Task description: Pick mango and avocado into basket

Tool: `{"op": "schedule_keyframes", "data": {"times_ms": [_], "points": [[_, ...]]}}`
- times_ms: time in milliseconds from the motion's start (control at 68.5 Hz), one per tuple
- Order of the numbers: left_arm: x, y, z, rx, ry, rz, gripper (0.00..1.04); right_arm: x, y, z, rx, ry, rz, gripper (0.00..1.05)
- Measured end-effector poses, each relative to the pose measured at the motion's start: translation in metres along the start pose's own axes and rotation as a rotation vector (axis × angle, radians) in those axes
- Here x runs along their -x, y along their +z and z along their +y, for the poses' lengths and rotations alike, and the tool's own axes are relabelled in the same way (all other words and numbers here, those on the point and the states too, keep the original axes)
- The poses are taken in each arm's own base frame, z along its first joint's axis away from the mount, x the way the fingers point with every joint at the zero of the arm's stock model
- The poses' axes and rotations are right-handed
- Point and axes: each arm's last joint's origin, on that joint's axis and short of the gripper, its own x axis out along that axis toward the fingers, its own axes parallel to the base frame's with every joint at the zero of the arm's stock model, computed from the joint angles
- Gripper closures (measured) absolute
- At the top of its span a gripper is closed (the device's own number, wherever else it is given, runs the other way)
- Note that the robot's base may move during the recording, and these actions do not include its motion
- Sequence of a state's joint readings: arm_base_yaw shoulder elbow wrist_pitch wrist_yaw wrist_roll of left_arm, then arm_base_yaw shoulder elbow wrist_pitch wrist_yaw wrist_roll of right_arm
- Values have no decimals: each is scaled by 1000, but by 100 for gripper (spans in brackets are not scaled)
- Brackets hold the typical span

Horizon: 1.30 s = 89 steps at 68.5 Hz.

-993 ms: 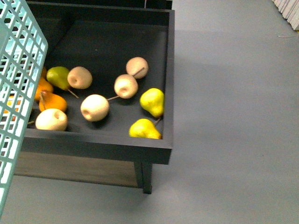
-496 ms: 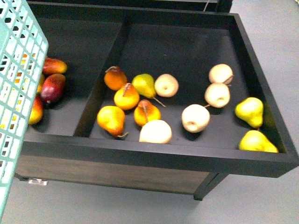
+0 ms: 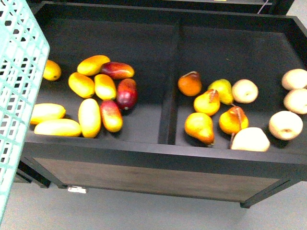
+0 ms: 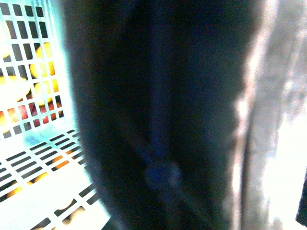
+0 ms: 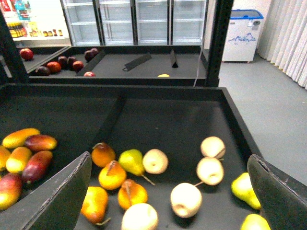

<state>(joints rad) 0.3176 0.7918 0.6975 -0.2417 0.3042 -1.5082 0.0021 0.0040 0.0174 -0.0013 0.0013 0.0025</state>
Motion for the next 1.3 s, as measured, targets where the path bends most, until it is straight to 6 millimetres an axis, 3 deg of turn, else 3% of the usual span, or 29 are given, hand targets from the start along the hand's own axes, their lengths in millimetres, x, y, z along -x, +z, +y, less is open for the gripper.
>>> {"op": "schedule_keyframes", "data": {"times_ms": [1300], "points": [[0,0,0,-1,1,1,92,0,0,0,0,0,-1,9]]}}
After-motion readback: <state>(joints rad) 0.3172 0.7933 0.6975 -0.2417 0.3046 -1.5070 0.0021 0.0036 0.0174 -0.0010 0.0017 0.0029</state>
